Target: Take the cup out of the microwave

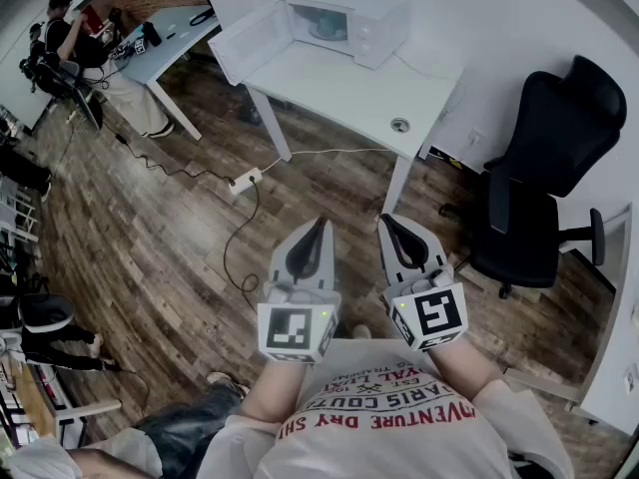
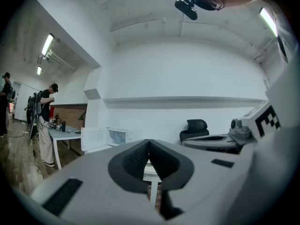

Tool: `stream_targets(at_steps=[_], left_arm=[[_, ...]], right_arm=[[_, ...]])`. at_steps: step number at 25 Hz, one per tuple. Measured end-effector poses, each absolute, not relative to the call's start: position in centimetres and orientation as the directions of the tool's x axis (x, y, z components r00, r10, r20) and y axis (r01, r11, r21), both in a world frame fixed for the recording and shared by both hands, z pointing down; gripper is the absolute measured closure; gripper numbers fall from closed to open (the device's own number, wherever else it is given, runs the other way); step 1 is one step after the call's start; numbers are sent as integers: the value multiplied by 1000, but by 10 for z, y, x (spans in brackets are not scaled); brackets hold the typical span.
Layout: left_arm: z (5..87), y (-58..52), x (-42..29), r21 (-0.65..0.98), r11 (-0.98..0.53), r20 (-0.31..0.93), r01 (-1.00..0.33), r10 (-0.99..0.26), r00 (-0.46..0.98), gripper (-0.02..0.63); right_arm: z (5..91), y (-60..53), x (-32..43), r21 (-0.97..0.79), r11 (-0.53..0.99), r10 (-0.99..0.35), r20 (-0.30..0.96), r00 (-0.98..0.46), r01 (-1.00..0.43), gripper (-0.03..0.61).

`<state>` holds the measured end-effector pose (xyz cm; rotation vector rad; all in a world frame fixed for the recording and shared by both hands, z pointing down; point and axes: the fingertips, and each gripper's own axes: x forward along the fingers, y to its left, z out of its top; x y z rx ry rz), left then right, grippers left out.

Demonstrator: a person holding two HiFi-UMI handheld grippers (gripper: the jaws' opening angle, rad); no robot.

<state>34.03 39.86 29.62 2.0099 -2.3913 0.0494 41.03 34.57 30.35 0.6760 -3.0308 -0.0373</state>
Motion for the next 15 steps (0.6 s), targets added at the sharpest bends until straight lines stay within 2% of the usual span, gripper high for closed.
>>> stream_targets(at_steps=[15], left_arm=[[302, 387, 327, 12, 187, 51, -982, -981, -186, 606]], right_arm=[[308, 333, 401, -32, 909, -414, 29, -910, -414, 568]])
